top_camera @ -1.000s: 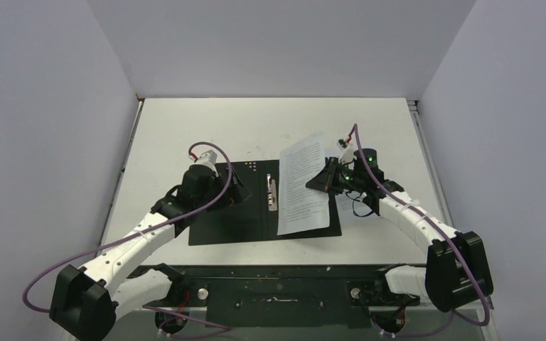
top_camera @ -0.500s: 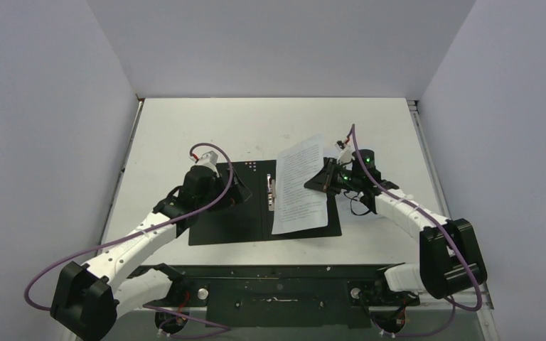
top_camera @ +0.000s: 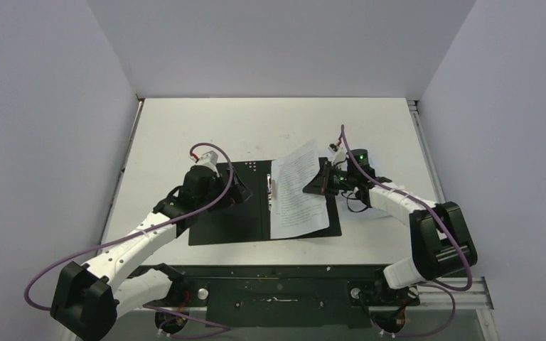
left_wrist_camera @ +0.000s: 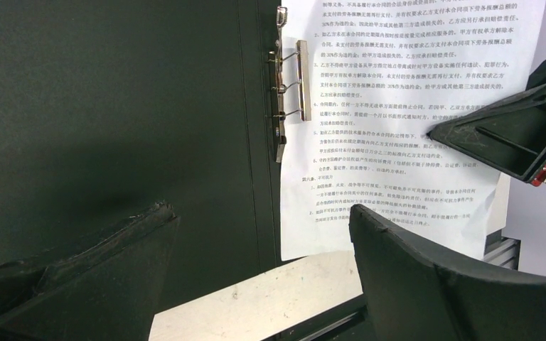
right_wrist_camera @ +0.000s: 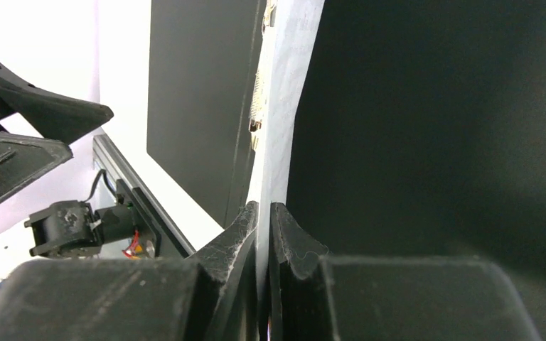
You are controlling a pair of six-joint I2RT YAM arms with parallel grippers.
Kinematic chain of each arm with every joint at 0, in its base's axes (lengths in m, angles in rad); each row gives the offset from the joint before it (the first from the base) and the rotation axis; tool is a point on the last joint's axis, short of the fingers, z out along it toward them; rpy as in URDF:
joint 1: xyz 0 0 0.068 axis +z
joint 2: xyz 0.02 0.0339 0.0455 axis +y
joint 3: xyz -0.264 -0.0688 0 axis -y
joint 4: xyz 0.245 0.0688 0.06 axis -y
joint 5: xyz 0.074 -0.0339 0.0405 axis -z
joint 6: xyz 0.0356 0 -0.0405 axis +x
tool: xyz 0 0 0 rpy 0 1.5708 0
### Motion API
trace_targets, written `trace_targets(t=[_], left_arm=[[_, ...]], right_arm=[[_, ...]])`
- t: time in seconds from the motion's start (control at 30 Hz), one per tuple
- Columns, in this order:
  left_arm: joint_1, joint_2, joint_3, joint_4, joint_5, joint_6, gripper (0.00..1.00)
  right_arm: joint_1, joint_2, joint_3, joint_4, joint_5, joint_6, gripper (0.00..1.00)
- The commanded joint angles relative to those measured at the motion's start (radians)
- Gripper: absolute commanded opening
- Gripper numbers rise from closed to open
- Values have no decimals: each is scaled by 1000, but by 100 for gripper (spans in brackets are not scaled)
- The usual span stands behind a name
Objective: Put the files into the folder
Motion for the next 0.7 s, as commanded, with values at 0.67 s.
trace_targets(t=[0.67], left_arm=[[-5,-10,-6,69,43,13,90]], right_arm=[[43,97,159,-220,156,-202,20]])
